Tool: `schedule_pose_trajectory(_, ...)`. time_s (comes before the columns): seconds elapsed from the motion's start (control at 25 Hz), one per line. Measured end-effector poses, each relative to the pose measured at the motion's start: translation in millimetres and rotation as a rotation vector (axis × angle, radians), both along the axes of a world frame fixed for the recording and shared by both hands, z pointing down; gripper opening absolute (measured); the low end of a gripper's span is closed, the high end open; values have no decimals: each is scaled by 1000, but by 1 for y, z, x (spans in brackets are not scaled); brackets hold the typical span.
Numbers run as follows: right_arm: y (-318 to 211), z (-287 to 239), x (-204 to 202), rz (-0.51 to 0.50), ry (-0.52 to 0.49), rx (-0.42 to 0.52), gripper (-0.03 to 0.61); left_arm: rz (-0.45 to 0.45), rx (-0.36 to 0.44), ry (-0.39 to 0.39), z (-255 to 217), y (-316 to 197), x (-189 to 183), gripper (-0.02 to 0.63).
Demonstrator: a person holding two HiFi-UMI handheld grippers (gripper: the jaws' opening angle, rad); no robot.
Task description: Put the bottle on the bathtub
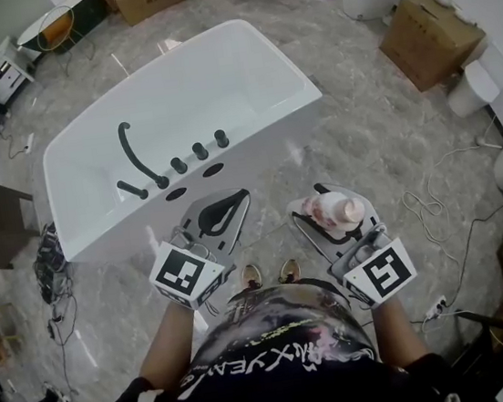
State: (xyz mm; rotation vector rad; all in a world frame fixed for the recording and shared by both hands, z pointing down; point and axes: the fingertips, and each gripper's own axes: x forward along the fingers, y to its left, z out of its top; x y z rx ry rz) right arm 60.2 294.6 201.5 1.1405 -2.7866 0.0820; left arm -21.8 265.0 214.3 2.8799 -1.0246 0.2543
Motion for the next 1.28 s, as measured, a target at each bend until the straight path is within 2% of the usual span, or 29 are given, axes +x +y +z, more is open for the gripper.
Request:
schedule_pose_trajectory(0.32,8,5,26,-11,-29,25,222,-3,11,-12,7,12,31,10)
schedule_pose_trajectory(0.48,16,17,40,-37,4,-19,222,-12,10,-16,6,18,42,11)
schedule_pose_trajectory(0.92,19,24,46,-52,12,-15,222,-36,12,-26,16,23,44,10)
schedule_pose_trajectory(1.28,3,33,47,-59,28,-14,222,-35,17,-25,25,8,47,11)
